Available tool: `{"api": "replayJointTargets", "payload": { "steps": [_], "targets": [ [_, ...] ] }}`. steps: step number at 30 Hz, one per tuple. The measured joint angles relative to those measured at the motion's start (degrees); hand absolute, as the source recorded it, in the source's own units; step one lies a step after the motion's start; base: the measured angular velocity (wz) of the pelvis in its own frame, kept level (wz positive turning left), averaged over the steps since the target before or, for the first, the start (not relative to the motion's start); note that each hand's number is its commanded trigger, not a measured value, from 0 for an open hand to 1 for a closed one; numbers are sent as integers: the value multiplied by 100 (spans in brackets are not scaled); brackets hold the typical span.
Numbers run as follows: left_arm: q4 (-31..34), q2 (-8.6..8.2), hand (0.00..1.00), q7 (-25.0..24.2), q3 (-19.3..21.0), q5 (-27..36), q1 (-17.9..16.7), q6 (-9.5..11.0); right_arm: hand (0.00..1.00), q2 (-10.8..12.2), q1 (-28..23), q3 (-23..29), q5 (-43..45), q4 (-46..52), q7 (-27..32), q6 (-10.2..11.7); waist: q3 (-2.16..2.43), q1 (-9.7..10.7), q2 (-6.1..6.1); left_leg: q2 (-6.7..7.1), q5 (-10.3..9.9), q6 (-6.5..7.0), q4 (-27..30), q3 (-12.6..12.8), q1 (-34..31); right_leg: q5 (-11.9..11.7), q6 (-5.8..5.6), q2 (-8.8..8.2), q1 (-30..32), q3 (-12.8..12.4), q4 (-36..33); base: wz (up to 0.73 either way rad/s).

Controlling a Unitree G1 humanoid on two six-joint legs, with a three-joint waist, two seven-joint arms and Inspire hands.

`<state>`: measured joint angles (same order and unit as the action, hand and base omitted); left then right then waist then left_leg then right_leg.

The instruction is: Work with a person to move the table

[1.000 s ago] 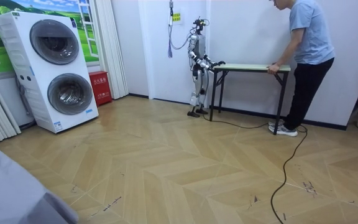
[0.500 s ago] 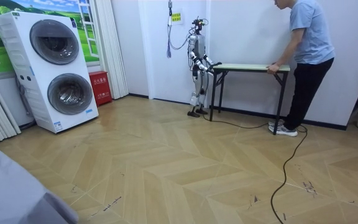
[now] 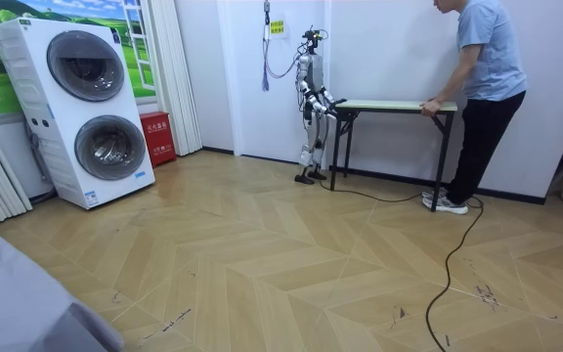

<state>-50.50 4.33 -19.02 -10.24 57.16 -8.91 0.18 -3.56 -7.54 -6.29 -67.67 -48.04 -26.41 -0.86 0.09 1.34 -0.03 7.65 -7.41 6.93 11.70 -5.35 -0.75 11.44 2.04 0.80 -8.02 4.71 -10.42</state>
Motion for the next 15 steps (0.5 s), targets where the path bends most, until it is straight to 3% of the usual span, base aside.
{"api": "replayJointTargets", "payload": {
  "steps": [2,6,10,12,15],
  "targets": [
    [-351,67,0,155,49,-161,-155,-20,0,4,5,150,33,-96,-52,1,4,25,23,8,-7,21,13,-14,0,0,0,-3,-19,9,70,10],
    [-808,286,0,463,276,-558,-325,135,0,-159,33,317,302,-1018,217,7,-18,-25,42,12,2,42,-2,-15,-4,0,-1,-12,-82,9,76,6],
    [-1200,209,0,653,335,-663,-523,109,0,-280,-173,390,508,-1635,534,75,-96,-22,-38,14,-29,65,18,45,-107,2,-4,-32,18,14,78,-8],
    [-1225,208,0,681,341,-648,-511,109,0,-296,-167,422,561,-1728,614,81,-127,7,-2,13,-33,69,62,41,-158,1,-5,-61,41,52,77,3],
    [-1267,178,0,686,337,-620,-427,108,0,-307,-168,421,624,-1931,645,47,-121,-8,15,12,-50,75,102,39,-178,3,-8,-61,50,68,65,2]
  ]
}}
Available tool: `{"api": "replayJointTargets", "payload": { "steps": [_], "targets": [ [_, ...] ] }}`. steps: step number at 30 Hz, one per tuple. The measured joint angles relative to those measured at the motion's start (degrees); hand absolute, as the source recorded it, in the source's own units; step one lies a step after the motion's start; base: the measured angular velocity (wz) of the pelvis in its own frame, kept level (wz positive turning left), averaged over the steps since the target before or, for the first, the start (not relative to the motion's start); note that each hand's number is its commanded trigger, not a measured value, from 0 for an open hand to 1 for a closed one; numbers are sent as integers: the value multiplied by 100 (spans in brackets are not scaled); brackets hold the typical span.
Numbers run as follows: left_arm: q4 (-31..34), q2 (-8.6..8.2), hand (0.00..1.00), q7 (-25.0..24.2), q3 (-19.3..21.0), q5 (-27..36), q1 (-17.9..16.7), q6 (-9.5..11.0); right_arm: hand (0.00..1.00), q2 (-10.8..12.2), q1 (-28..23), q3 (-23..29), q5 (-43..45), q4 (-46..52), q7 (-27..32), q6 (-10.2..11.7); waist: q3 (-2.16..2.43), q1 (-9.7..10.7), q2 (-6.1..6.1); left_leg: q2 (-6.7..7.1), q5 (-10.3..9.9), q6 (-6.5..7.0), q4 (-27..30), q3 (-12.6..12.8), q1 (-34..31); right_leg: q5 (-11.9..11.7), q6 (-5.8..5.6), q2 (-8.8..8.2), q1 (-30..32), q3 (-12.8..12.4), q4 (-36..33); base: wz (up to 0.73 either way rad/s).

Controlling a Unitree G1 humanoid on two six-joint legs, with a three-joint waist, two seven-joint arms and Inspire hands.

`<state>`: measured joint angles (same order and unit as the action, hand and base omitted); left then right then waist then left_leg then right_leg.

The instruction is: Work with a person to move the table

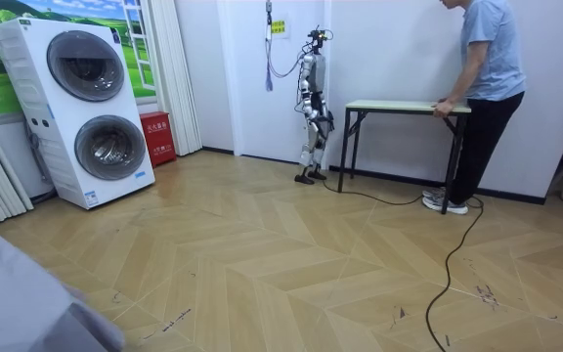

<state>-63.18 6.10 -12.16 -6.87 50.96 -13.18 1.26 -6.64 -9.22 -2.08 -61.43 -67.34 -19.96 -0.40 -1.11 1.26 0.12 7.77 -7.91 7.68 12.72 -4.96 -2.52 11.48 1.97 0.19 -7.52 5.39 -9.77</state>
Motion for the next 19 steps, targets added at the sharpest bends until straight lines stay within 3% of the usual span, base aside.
{"api": "replayJointTargets", "payload": {
  "steps": [9,19],
  "targets": [
    [-135,-25,0,3,233,4,82,-66,0,-38,-55,12,283,-24,-28,-95,59,9,-34,10,-9,16,14,40,31,0,-3,7,-26,3,0,-3],
    [-238,-44,0,112,397,-272,-35,-82,0,-34,-142,184,914,-476,248,-98,46,72,-32,16,-18,-23,16,24,139,1,-4,4,-142,-18,14,0]
  ]
}}
